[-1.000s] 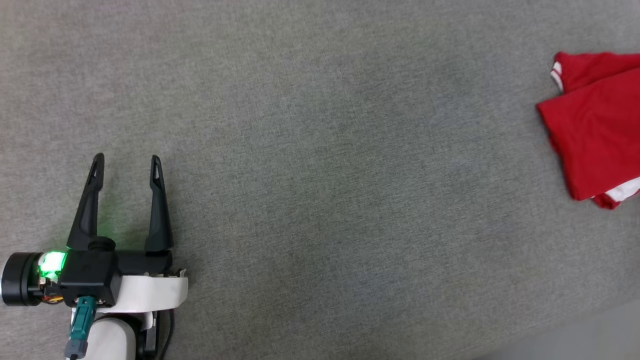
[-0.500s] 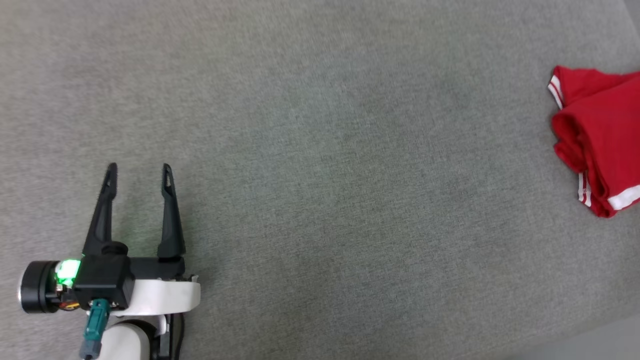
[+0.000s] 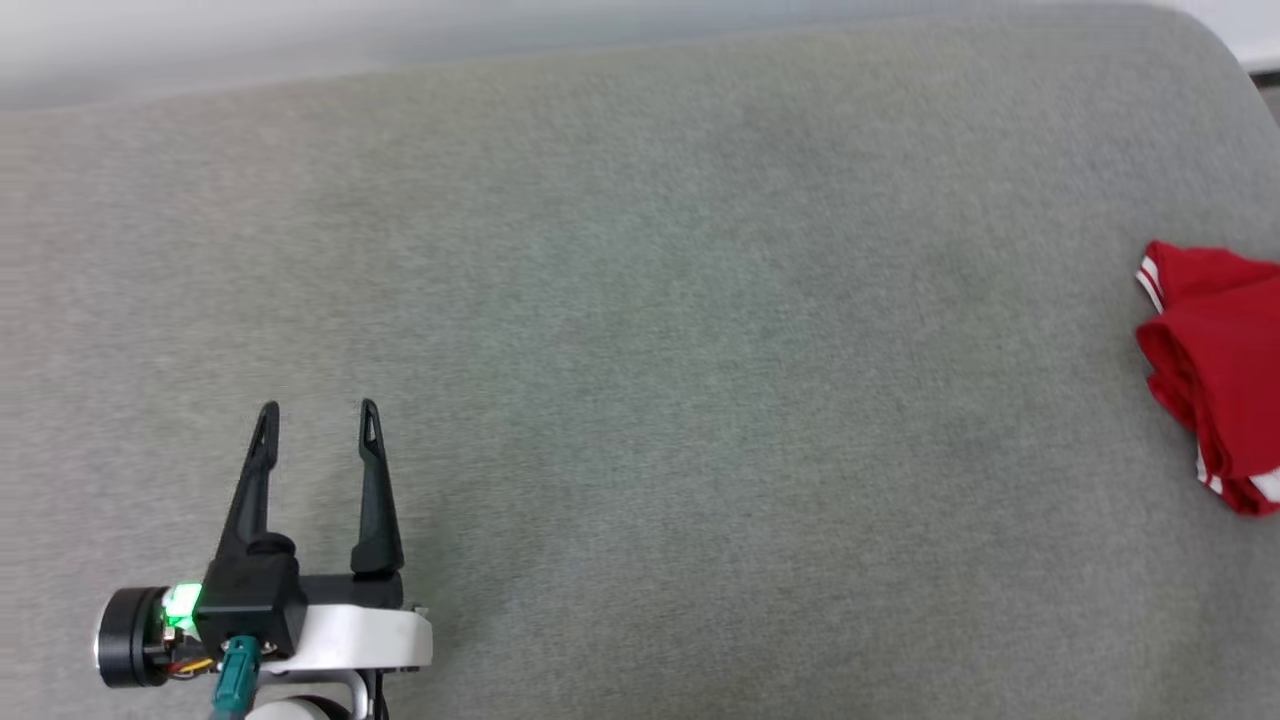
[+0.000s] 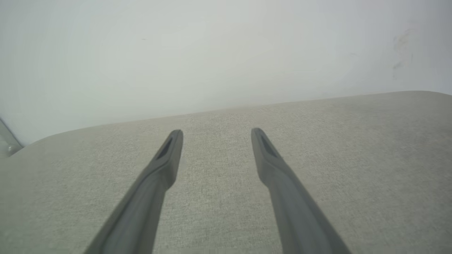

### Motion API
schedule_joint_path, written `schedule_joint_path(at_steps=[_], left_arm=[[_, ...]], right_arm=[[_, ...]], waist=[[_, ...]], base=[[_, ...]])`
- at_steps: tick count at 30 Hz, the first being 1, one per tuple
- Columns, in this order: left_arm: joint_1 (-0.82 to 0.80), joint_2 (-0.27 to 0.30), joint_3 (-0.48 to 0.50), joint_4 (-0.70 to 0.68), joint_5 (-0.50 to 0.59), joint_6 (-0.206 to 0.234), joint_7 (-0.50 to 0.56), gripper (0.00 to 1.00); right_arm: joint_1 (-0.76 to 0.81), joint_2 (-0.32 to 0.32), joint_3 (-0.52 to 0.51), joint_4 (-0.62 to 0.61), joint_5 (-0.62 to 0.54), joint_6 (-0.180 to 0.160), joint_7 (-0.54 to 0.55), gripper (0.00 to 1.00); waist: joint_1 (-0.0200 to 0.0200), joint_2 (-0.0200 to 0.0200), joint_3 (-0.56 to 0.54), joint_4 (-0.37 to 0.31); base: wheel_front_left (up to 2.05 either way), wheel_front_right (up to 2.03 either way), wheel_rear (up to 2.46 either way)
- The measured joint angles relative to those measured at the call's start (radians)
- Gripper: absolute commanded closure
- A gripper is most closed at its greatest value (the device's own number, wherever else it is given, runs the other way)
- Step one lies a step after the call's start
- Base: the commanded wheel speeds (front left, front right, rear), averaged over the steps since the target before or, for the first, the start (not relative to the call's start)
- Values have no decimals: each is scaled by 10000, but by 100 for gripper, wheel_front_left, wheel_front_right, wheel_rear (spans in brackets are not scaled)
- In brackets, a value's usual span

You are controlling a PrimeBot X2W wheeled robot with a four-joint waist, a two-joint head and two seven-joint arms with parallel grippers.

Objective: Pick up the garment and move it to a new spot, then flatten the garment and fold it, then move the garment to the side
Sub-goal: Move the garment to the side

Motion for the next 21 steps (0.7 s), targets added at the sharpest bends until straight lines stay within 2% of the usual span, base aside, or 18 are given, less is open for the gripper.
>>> schedule_joint_path(at_steps=[1,2,5,6,13,21], left_arm=[[45,-29,-2,48,-2,6,0,0],[142,-84,-27,117,-38,10,-2,0],[313,-138,-59,240,-59,21,-2,0],[464,-186,-88,349,-73,36,0,0],[710,-255,-127,600,-107,8,-2,0],[995,-353,-188,832,-148,-69,0,0]], right_arm=[[98,236,54,-117,-40,0,-282,0],[405,803,169,-326,-86,0,-811,0],[994,1455,366,-581,-25,0,-1214,0],[1669,2023,545,-863,88,0,-1463,0],[3405,3083,610,-1337,336,0,-1599,0],[5473,4126,-71,-2052,644,-2,-1624,0]], waist=[[0,0,-115,93],[0,0,-348,273],[-1,0,-688,525],[-1,0,-1004,756],[0,0,-1631,1193],[-1,0,-2190,1508]], base=[[0,0,0],[0,0,0],[0,0,0],[0,0,0],[0,0,0],[0,0,0]])
